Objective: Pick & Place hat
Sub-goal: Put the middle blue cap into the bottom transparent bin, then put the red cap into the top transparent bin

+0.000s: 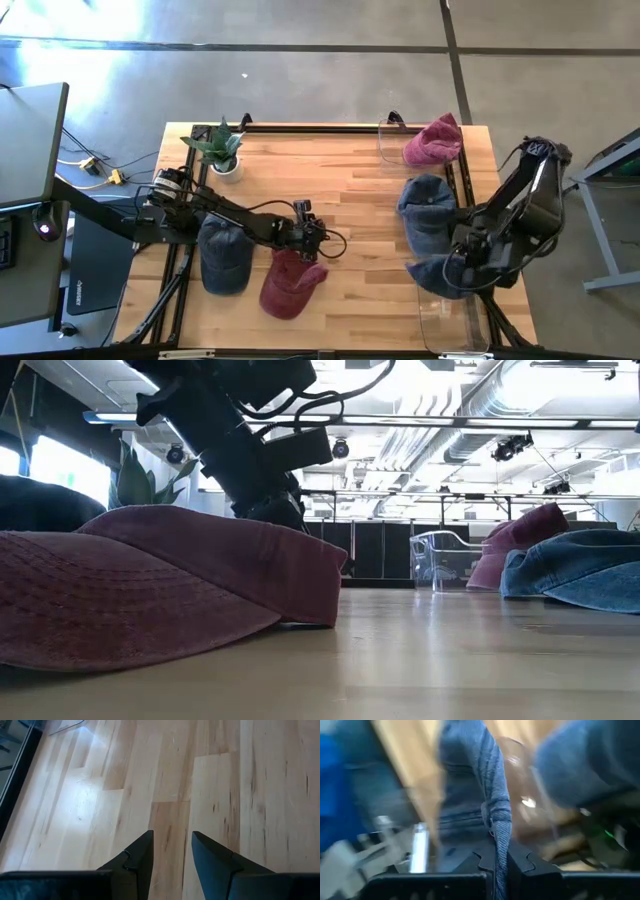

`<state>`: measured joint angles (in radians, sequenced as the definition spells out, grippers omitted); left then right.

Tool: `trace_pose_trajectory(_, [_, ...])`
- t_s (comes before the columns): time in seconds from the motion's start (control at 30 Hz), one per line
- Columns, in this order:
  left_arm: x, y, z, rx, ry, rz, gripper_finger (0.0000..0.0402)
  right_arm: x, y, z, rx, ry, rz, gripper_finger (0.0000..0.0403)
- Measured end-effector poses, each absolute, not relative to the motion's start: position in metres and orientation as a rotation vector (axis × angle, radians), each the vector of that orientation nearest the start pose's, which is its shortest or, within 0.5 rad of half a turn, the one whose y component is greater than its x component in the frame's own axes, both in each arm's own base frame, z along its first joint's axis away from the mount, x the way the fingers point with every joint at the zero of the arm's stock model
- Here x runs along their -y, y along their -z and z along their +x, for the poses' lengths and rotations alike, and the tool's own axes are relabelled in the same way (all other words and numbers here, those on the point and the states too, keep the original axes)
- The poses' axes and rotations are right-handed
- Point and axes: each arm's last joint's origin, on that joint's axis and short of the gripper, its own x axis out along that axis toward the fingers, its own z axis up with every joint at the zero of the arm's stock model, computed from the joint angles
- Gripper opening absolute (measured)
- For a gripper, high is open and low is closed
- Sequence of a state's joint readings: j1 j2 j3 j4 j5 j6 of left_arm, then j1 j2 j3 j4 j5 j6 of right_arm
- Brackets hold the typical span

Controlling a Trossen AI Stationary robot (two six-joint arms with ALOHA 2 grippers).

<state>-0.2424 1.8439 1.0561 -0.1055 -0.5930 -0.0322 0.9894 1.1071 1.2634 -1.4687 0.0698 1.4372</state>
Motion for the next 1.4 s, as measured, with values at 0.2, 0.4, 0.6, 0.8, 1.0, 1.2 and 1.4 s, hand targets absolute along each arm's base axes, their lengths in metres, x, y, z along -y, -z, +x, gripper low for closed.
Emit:
trace_pose_trajectory(0.2, [0.072, -0.155, 0.357, -0.812, -0.339, 0.333, 0.0128, -0.115, -0.323, 0.078, -1.473, 0.362, 0.499, 0.0034])
trace_pose_trajectory(0.4, [0.072, -0.156, 0.358, -0.805, -0.340, 0.330, 0.0128, -0.096, -0.327, 0.077, -1.334, 0.379, 0.536, 0.0097])
trace_pose_trajectory(0.6, [0.072, -0.156, 0.358, -0.805, -0.340, 0.330, 0.0128, -0.093, -0.334, 0.075, -1.402, 0.330, 0.633, 0.0140])
trace_pose_trajectory(0.8, [0.072, -0.156, 0.359, -0.792, -0.341, 0.325, 0.0128, -0.090, -0.337, 0.084, -1.238, 0.304, 0.540, 0.0143])
trace_pose_trajectory(1.0, [0.074, -0.159, 0.362, -0.763, -0.301, 0.314, 0.0128, -0.078, -0.323, 0.117, -0.980, 0.336, 0.315, 0.0132])
trace_pose_trajectory(1.2, [0.074, -0.160, 0.364, -0.739, -0.300, 0.287, 0.0128, -0.060, -0.292, 0.163, -0.932, 0.232, 0.271, 0.0133])
trace_pose_trajectory(1.4, [0.066, -0.168, 0.366, -0.841, -0.279, 0.232, 0.0128, -0.045, -0.248, 0.205, -0.781, 0.170, 0.200, 0.0151])
